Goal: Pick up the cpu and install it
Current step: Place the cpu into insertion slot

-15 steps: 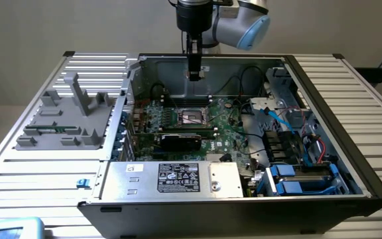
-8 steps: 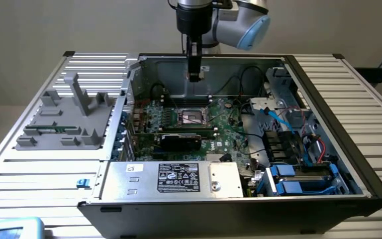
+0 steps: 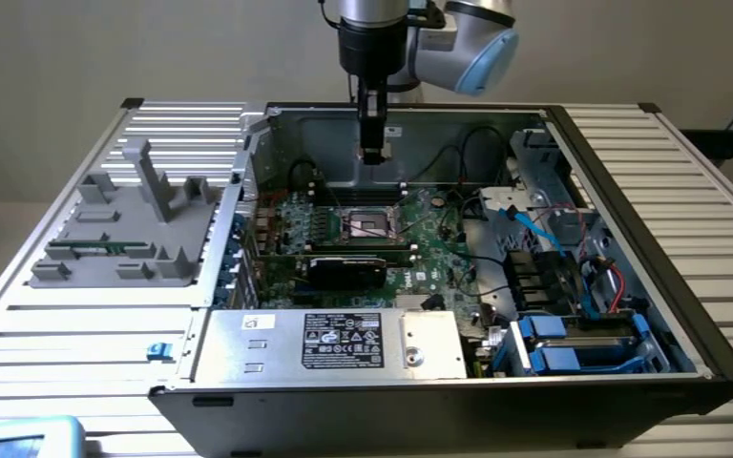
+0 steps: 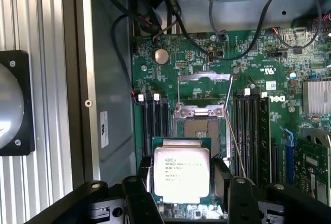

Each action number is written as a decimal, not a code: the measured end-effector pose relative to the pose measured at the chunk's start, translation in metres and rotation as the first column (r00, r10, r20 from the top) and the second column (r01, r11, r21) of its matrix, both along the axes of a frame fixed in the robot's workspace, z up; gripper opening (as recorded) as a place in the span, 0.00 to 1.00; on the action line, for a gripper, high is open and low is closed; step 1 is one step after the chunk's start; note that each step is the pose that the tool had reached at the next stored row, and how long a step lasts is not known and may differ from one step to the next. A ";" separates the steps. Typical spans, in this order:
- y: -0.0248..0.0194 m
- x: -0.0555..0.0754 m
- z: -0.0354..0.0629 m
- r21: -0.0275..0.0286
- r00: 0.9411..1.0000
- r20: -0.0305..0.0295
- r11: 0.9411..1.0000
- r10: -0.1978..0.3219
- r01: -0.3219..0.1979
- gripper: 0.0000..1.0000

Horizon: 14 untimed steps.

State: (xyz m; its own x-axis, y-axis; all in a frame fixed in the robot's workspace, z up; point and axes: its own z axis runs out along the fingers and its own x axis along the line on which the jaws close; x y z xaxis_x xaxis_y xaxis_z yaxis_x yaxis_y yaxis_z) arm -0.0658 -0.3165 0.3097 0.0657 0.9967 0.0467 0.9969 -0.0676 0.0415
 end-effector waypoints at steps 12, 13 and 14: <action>-0.0090 0.000 -0.0197 0.000 1.000 0.000 1.000 -0.021 0.021 0.56; -0.0098 0.000 -0.0215 0.000 1.000 0.000 1.000 -0.023 0.023 0.56; -0.0107 0.000 -0.0233 0.000 1.000 0.000 1.000 -0.025 0.025 0.56</action>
